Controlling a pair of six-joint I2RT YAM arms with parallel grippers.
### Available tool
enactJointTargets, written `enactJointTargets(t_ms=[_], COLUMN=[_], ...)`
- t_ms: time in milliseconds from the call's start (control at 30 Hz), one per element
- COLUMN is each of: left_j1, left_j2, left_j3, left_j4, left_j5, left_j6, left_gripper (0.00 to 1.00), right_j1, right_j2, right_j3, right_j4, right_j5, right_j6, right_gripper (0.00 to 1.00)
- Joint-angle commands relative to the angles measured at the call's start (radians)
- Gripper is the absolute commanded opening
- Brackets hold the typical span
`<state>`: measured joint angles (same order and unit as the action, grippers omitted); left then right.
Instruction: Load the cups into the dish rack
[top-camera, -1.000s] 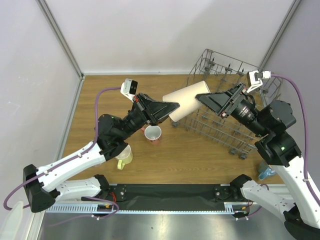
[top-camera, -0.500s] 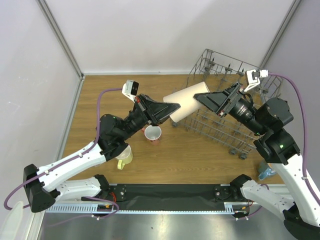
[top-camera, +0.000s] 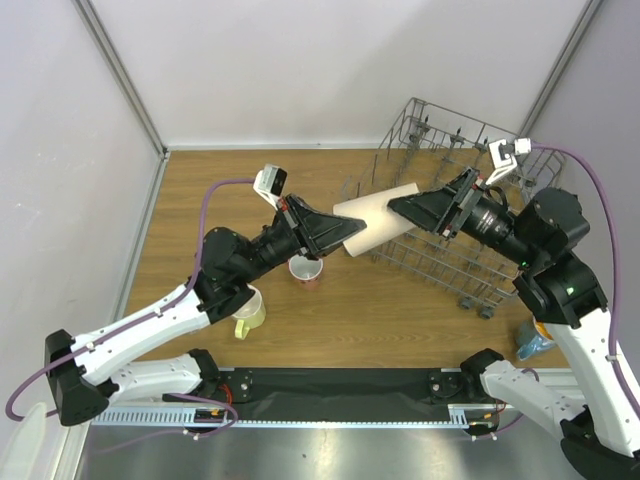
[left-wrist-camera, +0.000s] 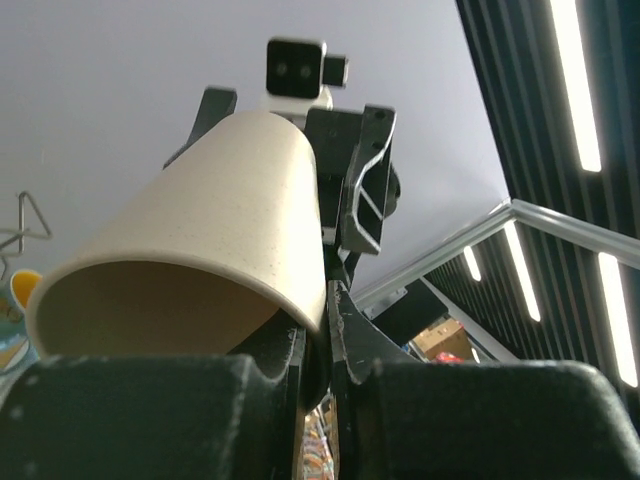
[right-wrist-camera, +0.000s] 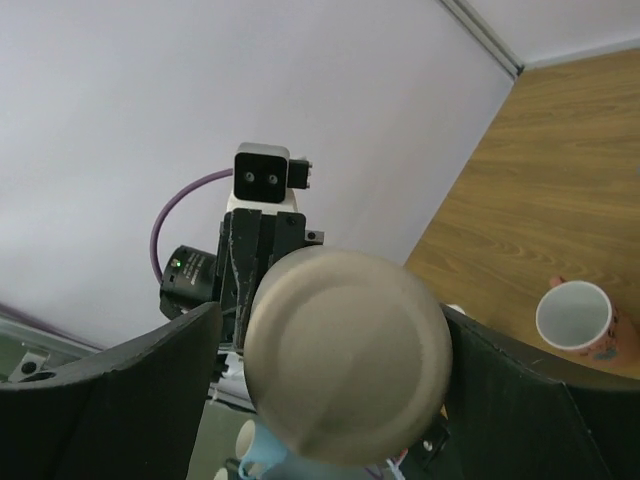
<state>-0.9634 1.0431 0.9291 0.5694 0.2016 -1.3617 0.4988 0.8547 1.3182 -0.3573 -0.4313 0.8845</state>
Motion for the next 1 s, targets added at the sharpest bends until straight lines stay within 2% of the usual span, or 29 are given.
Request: enactJointTargets(t_ms=[0,67,233,467,700,933,967], left_j1=[-0.005,0.011,0.029,0.031,0.031,0.034,0.040], left_j2=[-0.037,-0.055,-0.084,-0.074,-0.061,-0.058,-0.057], left_j3=[0.030,0.039,0.039,0.042,0.053,0.051,0.051], left_j4=[-0.078,-0.141,-0.226,-0.226,-0.207,-0.207,-0.206], left_j5=[0.074,0.102,0.130,0.166,0.186,0.202,0.205], left_j6=[0.019,0.029,0.038,0.027,0.024,0.015,0.010], left_gripper=[0.00,0.00,0.00,0.00,0.01,0.00,0.00], right_j1=[-0.060,-0.098,-0.147,-0.158,-0.158,-0.158,-0.157], right_j2=[0.029,0.033,0.017,0.012,0.012,0.003,0.003], right_j3=[0.075,0.072,0.041,0.000,-0.019,-0.063,-0.066], right_j4=[-0.081,-0.141,-0.186,-0.146,-0.160,-0.101,-0.091], right_j5=[-0.211,-0.347,-0.480,-0.599,-0.627,-0.646,-0.650], right_j6=[-0.051,-0.079,-0.093,-0.062,-0.076,-0.033,-0.027], right_gripper=[0.90,0.90,0.90,0.87,0.84,0.69,0.60])
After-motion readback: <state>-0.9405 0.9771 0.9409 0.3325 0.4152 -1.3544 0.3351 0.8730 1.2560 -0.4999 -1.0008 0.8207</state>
